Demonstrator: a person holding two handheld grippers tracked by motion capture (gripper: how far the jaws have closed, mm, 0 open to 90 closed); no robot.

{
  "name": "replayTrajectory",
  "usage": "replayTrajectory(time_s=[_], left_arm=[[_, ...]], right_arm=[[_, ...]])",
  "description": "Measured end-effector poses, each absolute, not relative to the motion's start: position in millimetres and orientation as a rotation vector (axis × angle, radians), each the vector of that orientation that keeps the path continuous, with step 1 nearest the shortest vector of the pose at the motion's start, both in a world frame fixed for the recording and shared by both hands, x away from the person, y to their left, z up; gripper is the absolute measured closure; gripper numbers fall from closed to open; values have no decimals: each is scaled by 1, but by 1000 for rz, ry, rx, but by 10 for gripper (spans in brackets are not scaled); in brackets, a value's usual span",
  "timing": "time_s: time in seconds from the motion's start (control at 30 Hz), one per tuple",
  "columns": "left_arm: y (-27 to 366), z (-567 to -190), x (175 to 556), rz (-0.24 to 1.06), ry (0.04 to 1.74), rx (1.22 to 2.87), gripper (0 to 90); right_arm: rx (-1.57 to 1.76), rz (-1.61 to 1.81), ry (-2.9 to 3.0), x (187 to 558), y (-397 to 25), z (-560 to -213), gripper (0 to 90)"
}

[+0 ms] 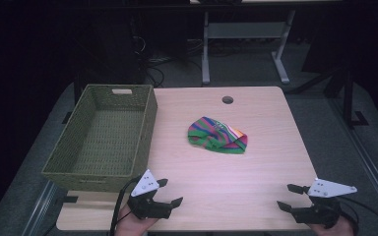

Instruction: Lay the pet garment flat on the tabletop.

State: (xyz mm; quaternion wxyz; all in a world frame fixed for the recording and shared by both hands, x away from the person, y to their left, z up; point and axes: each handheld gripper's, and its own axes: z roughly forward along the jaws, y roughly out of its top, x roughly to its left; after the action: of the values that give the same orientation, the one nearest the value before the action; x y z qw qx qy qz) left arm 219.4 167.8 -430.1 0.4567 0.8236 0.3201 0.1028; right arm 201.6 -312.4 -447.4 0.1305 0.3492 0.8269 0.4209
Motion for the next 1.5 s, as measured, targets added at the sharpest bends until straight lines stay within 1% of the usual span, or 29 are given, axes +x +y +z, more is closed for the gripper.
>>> replayTrajectory(time_s=[0.3, 0.43, 0.47, 0.57, 0.67, 0.73, 0.87, 1.0, 1.1, 1.5], left_arm=[[169, -431, 219, 274, 798, 2026, 205], [168, -431, 220, 279, 794, 2033, 206], [167, -432, 221, 282, 794, 2037, 206], [167, -433, 221, 283, 797, 2037, 205], [169, -432, 221, 285, 800, 2030, 205], [169, -432, 220, 286, 801, 2027, 205], [169, -432, 220, 293, 794, 2032, 206], [169, -434, 222, 291, 806, 2037, 206], [170, -432, 221, 293, 802, 2033, 206], [169, -433, 221, 296, 797, 2039, 206]], right_arm=[[999, 1223, 2421, 205, -307, -445, 276], [969, 1218, 2440, 208, -300, -438, 269], [931, 1202, 2443, 211, -293, -430, 270], [903, 1186, 2461, 214, -286, -423, 271], [882, 1164, 2551, 228, -271, -411, 283], [872, 1158, 2552, 230, -268, -408, 284], [845, 1216, 2601, 252, -251, -394, 267], [805, 1221, 2626, 264, -242, -390, 267], [765, 1145, 2674, 276, -230, -388, 267], [758, 1115, 2725, 304, -224, -382, 267]])
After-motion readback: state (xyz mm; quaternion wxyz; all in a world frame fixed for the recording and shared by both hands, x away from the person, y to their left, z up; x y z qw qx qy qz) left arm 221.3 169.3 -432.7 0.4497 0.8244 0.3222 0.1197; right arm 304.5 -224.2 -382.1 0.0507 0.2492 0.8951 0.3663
